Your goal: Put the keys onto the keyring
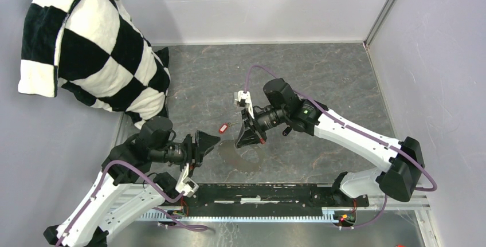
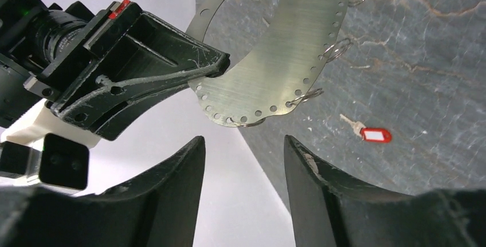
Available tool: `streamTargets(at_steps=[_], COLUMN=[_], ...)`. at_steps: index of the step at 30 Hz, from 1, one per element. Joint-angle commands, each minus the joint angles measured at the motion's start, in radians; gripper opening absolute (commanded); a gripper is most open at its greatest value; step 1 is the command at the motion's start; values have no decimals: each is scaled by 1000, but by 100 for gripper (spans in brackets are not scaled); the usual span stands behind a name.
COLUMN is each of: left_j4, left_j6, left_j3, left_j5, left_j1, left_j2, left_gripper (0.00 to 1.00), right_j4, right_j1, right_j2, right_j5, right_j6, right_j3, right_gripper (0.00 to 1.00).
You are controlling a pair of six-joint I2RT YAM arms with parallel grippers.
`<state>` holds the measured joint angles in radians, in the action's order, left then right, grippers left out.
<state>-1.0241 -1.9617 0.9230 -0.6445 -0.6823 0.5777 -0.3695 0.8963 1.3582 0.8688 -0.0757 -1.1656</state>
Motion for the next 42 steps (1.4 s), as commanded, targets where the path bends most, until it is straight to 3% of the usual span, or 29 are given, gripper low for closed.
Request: streamTargets(at_steps=[1, 5, 8, 12, 17, 25, 33, 42], left_j4=[10, 56, 66, 223, 391, 392, 213, 354], left_j6=[135, 314, 357, 462, 577, 684, 641, 756], left_j3=[25, 27, 13, -44, -88, -55, 1, -5], left_j5=[-39, -34, -51, -130, -171, -260, -286, -290], left_j1=[1, 1, 1, 1, 1, 1, 1, 1], left_j2=[1, 5, -2, -47, -88, -89, -73, -77], left_gripper=[61, 64, 64, 64, 62, 51, 49, 44], right_j4=[15, 26, 105, 275, 333, 386, 395, 397], right_j1=[-3, -6, -7, -8, -9, -7, -8, -8], right_j2=[-40, -55, -79, -97, -94, -74, -77, -79], right_j5=[57, 120, 187, 262, 296, 300, 292, 285], right_j6=[39, 46, 1, -116, -163, -195, -198, -203], right_j3=[-18, -5, 27, 89, 96, 92, 90, 89], right_gripper=[0, 0, 0, 0, 0, 0, 0, 0])
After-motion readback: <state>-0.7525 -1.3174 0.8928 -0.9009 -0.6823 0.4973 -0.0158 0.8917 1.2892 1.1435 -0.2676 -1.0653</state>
